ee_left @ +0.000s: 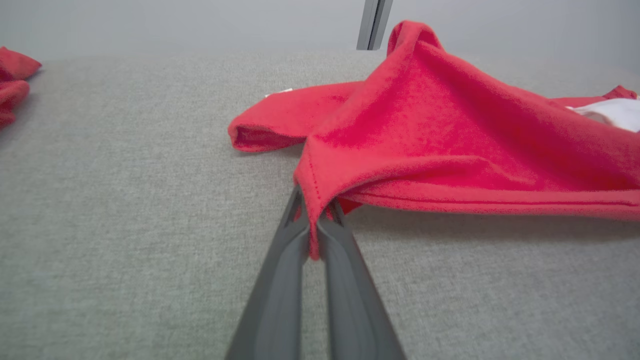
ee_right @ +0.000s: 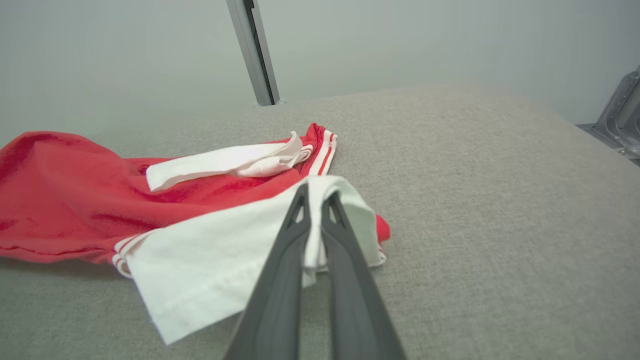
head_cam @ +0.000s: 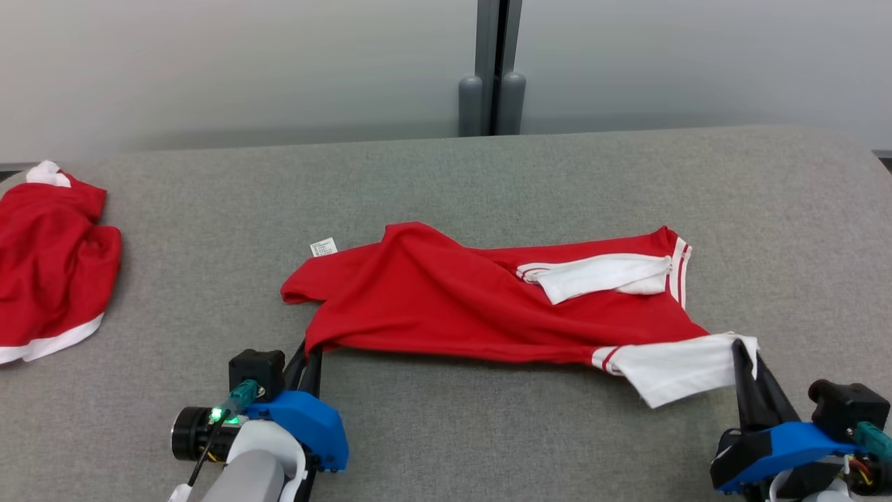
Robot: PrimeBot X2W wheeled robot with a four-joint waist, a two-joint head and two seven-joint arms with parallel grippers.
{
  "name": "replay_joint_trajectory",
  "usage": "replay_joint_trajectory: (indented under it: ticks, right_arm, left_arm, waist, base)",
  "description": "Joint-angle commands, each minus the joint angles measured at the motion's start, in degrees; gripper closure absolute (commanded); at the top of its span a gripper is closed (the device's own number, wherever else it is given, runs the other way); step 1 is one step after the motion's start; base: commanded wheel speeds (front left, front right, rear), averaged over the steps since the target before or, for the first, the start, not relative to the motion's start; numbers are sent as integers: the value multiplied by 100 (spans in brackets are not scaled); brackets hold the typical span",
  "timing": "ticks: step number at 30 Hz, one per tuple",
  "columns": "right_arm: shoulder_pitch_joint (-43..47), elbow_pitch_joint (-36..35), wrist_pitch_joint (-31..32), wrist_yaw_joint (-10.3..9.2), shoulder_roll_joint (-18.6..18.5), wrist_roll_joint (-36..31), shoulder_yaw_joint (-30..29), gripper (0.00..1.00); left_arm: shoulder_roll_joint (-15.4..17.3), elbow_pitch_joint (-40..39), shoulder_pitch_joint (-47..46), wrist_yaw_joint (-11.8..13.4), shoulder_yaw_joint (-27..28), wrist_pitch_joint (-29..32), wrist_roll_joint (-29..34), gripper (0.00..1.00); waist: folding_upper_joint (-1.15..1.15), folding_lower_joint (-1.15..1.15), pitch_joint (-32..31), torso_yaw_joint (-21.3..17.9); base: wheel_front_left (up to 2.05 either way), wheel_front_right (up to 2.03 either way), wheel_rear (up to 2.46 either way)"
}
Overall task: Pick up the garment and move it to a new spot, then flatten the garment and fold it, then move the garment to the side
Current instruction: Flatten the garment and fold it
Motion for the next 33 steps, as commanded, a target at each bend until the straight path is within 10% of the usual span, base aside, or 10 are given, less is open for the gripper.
replay_joint_trajectory:
  ticks: [1,15,26,33]
  right_arm:
    - [-164,-76,-91,12,-17,19,-71,100]
    - [-733,-2236,1,7,-18,-418,-556,100]
    - [-858,-4923,892,7,-65,-655,-655,100]
    - [-926,-5580,1357,7,-251,-619,-736,100]
  left_arm:
    - [26,-102,-117,40,35,-122,13,100]
    - [780,-2859,-264,170,164,-141,355,100]
    - [1985,-6680,-455,493,632,1605,678,100]
    - [2473,-7654,-713,459,877,2630,601,100]
  waist:
    - [0,0,-81,14]
    - [0,0,-856,69]
    - [0,0,-1038,-192]
    - [0,0,-807,-296]
  base:
    - [0,0,0]
    - [0,0,0]
    - [0,0,0]
    - [0,0,0]
